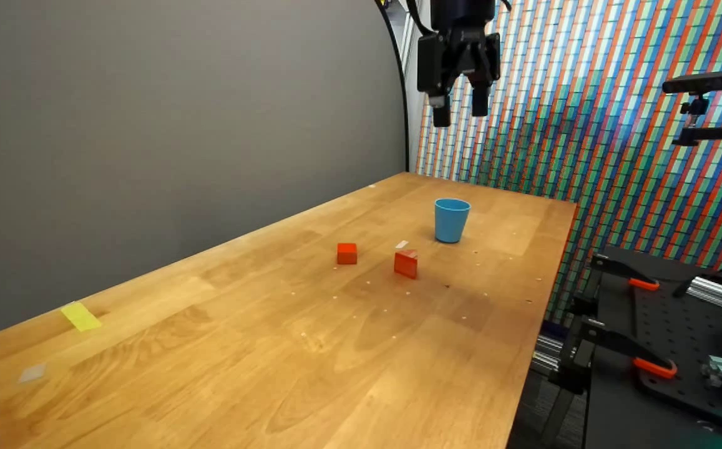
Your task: Put the yellow block inside the light blue cup
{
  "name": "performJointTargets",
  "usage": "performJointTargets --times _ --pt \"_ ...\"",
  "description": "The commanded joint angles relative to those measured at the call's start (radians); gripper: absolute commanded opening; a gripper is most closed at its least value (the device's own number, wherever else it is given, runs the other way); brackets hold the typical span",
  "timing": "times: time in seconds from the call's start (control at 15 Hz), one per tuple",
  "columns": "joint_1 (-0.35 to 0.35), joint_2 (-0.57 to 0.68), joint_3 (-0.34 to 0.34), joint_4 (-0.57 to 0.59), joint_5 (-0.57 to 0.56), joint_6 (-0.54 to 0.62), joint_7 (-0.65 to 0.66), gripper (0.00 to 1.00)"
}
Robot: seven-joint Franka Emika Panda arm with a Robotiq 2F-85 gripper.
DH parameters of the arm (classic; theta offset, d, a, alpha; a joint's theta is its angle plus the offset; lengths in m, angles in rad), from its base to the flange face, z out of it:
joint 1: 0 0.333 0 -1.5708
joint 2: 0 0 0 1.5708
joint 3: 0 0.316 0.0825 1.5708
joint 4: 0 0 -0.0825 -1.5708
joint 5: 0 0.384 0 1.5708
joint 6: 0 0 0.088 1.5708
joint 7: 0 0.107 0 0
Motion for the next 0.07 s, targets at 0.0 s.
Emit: performJointTargets --times 0.0 --pt "-0.017 -0.006 0.017 0.002 0.003 -0.005 -0.012 1.00"
